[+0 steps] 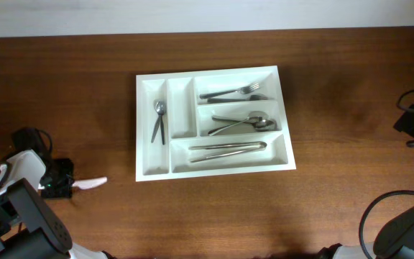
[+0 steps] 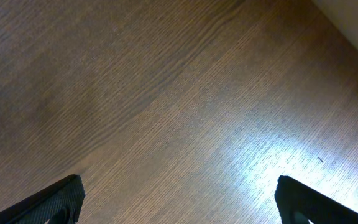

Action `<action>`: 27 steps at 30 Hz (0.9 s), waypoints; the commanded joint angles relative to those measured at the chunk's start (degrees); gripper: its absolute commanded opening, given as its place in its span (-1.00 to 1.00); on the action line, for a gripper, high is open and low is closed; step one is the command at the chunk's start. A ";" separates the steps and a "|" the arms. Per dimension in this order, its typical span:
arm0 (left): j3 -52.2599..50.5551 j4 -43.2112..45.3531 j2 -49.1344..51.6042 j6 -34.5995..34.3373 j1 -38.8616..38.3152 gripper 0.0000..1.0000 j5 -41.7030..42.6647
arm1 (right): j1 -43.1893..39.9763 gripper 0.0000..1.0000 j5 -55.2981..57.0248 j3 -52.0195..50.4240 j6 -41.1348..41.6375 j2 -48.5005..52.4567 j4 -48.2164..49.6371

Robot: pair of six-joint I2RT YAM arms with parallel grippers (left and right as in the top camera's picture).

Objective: Pack container
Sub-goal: 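Lower the left gripper and grasp the white knife handle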

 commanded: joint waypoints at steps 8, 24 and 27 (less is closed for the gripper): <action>-1.36 0.87 0.22 -0.09 0.28 -0.55 -1.25 | -0.26 0.98 0.90 -0.13 -0.02 -0.17 0.15; 3.72 5.25 -2.10 15.15 -0.92 -0.96 7.26 | -0.26 0.98 0.90 -0.13 -0.02 -0.17 0.15; 7.74 5.60 -4.70 19.47 -3.08 -0.96 10.78 | -0.26 0.98 0.90 -0.13 -0.04 -0.17 0.15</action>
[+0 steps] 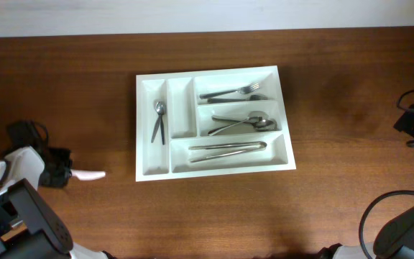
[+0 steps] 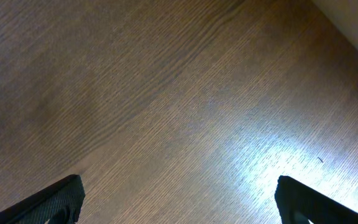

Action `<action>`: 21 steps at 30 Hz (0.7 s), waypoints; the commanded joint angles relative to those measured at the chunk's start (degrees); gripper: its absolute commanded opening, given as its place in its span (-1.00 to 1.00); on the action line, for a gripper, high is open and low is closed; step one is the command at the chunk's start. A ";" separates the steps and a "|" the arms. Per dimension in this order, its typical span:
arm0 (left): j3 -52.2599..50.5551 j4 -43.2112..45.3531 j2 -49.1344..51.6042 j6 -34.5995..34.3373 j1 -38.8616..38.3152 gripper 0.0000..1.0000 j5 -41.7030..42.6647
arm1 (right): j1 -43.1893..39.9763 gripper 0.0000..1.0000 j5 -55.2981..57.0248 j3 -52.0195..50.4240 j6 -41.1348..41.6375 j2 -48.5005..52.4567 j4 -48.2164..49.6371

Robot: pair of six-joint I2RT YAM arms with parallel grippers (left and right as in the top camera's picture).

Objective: Pack container
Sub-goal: 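Lower the left gripper and grasp the white knife handle, then carry the white knife into the second narrow compartment and release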

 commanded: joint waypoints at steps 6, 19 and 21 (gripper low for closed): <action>12.48 2.01 -7.80 16.70 -11.65 -0.96 11.82 | -0.26 0.98 0.92 -0.13 0.00 -0.20 0.17; 15.87 12.55 -7.80 21.92 -39.12 -0.90 5.03 | -0.26 0.98 0.92 -0.13 0.00 -0.20 0.17; 15.87 13.14 -7.63 21.92 -41.99 -0.84 -0.09 | -0.26 0.98 0.92 -0.13 -0.02 -0.20 0.17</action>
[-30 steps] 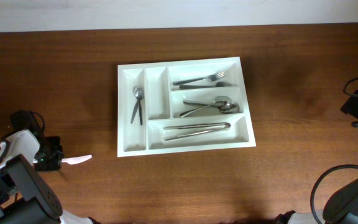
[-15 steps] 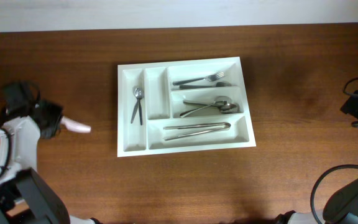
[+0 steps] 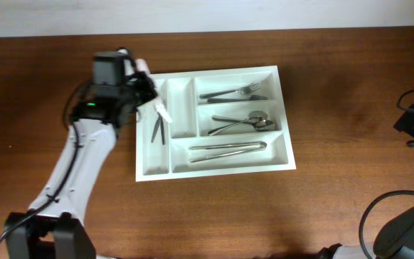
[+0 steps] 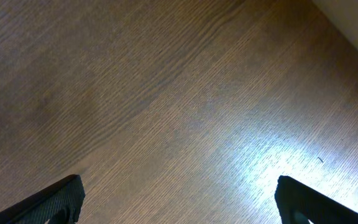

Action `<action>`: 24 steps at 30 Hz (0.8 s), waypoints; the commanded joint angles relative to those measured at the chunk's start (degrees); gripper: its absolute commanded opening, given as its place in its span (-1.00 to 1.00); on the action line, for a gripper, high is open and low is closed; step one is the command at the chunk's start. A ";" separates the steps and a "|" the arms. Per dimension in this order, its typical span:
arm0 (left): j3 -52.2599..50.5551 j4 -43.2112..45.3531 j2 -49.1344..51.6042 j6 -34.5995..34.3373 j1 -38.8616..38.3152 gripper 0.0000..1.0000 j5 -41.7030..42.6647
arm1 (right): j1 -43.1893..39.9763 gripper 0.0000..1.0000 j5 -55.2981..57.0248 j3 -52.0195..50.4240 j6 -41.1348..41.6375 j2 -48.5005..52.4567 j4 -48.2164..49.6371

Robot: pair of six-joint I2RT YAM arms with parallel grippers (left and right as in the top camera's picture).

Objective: Pack container
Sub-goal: 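Carry the white knife into the second narrow compartment and release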

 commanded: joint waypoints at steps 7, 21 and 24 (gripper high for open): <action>0.46 3.76 4.17 8.17 -7.89 -0.72 -12.26 | -0.26 0.98 0.92 -0.13 0.04 -0.20 0.15; 0.46 5.05 12.59 12.74 -7.98 -0.65 -12.66 | -0.26 0.98 0.92 -0.13 0.04 -0.20 0.15; 0.46 5.44 12.59 12.70 -7.98 -0.61 -12.59 | -0.26 0.98 0.92 -0.13 0.04 -0.20 0.15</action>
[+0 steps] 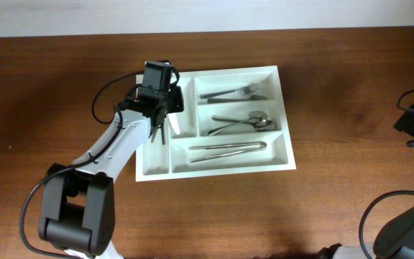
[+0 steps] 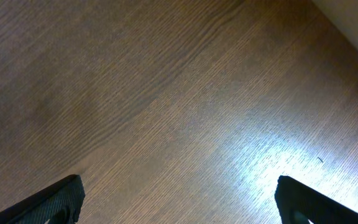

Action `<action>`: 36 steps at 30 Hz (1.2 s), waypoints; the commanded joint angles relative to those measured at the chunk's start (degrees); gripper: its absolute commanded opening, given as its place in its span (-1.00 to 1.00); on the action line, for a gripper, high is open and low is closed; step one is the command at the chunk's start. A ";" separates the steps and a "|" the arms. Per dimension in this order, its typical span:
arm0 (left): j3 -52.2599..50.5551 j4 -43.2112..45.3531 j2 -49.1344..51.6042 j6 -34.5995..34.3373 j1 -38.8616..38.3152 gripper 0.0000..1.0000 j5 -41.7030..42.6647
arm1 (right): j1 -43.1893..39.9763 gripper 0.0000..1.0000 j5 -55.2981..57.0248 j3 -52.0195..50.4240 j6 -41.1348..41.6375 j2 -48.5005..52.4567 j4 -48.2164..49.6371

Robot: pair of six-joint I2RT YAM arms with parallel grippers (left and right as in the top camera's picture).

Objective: Pack container

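Note:
The white cutlery tray lies mid-table, holding forks, spoons and knives in its right compartments. My left gripper hangs over the tray's two narrow left compartments, shut on a small white utensil whose free end points down into the second narrow slot. Dark teaspoon handles show below the gripper in the leftmost slot. At the table's far right edge my right gripper stands open over bare wood, its two black fingertips far apart.
The left arm stretches from the near left corner across the wood to the tray. Cables and the right arm's base sit at the right edge. A pale wall edge shows in the right wrist view.
My left gripper has moved right with the white utensil, from the tray's upper left corner to over the narrow slots. The right gripper has not moved.
First my left gripper was at the table's near left, holding the white utensil low over the wood, and it stayed about there. Then it was at the tray's upper left corner with the utensil, and now it holds it over the second narrow slot. The right arm stayed parked.

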 commanded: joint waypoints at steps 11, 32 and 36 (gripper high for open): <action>0.48 1.11 0.17 1.16 -0.02 0.06 0.26 | -0.26 0.98 0.92 -0.13 0.00 -0.20 0.15; 16.50 -28.39 -22.91 9.70 10.21 0.99 0.24 | -0.26 0.98 0.92 -0.13 0.00 -0.20 0.15; 16.48 -35.95 -30.51 9.70 10.27 0.99 0.02 | -0.26 0.98 0.92 -0.13 0.00 -0.20 0.15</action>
